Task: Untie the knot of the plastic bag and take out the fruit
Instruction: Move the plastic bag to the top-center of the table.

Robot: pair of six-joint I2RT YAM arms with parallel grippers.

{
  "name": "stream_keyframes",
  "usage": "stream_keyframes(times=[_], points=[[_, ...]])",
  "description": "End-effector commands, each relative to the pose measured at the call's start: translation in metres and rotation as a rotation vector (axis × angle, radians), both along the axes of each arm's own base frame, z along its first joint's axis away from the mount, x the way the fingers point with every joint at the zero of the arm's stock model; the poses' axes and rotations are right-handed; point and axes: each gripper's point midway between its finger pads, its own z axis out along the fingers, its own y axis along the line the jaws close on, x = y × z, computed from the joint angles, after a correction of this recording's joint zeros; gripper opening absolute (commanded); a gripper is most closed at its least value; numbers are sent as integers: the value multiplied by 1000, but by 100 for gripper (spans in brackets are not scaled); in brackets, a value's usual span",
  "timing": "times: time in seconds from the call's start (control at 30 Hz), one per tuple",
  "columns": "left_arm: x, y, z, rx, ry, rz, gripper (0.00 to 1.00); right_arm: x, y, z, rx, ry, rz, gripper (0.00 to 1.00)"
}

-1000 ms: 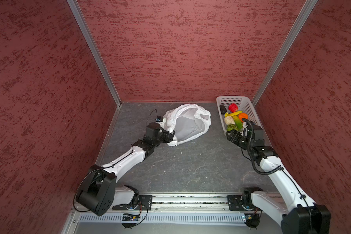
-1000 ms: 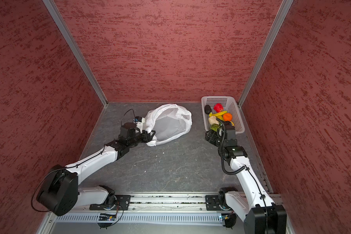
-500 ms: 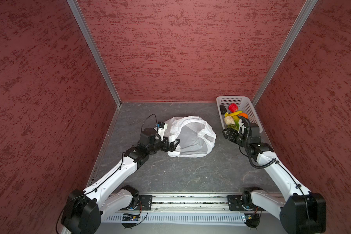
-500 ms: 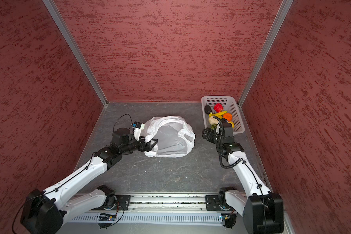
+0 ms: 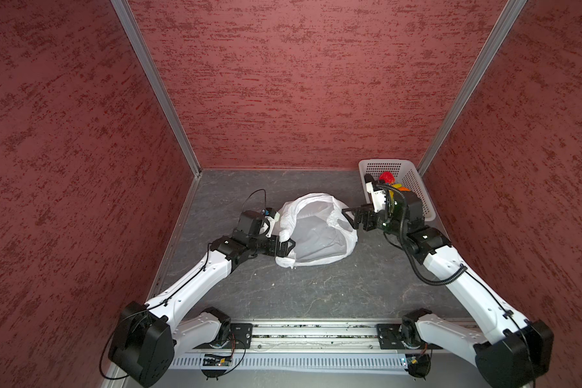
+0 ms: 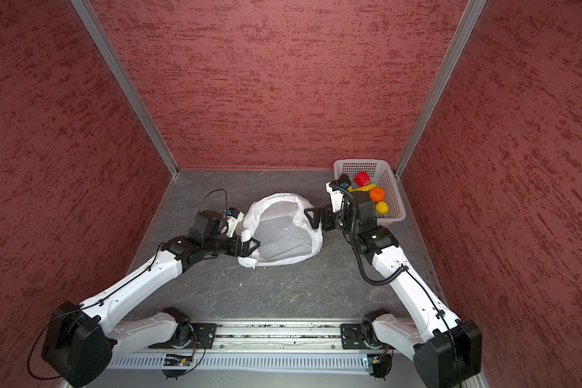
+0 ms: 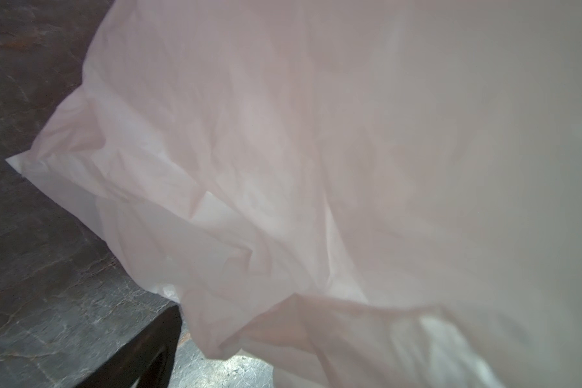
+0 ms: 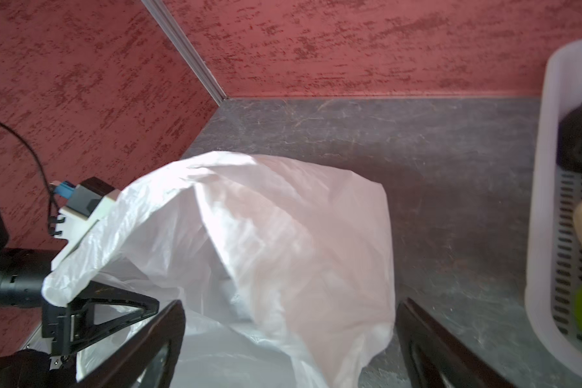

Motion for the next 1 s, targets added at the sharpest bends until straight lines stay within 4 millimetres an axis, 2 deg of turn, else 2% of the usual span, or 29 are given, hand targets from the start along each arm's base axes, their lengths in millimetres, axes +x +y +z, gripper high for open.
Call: stream_keyframes(times=[0.0,0.1,0.2,0.33,0.4,0.47,0.63,0.77,0.9,0.97], points=[[-1,-5,6,1,-9,-54,100,4,14,10,-105,-72,80,98],[-2,-8,7,9,-8,-81,100,16,23,4,-229,-82,78,98],[-4,-9,9,14,-16,-101,100,41,16,-18,-362,-47,5,98],[-9,-13,11,-7,-25,-140,100,69,19,-44,-445,-15,-20,96],[-13,-17,12,-19,-27,-168,100,80,24,-44,-429,-22,-32,79],[-18,-21,12,-19,-33,-200,100,89,30,-39,-390,-37,-47,52],[-28,-24,11,16,-31,-247,100,110,28,-36,-361,-46,-141,12],[-39,-27,10,93,-55,-292,100,126,25,-30,-349,-62,-217,1],[-39,-23,17,118,-109,-267,100,145,18,-27,-347,-56,-312,0],[-33,-16,29,114,-181,-213,100,153,18,-27,-347,-63,-339,0]])
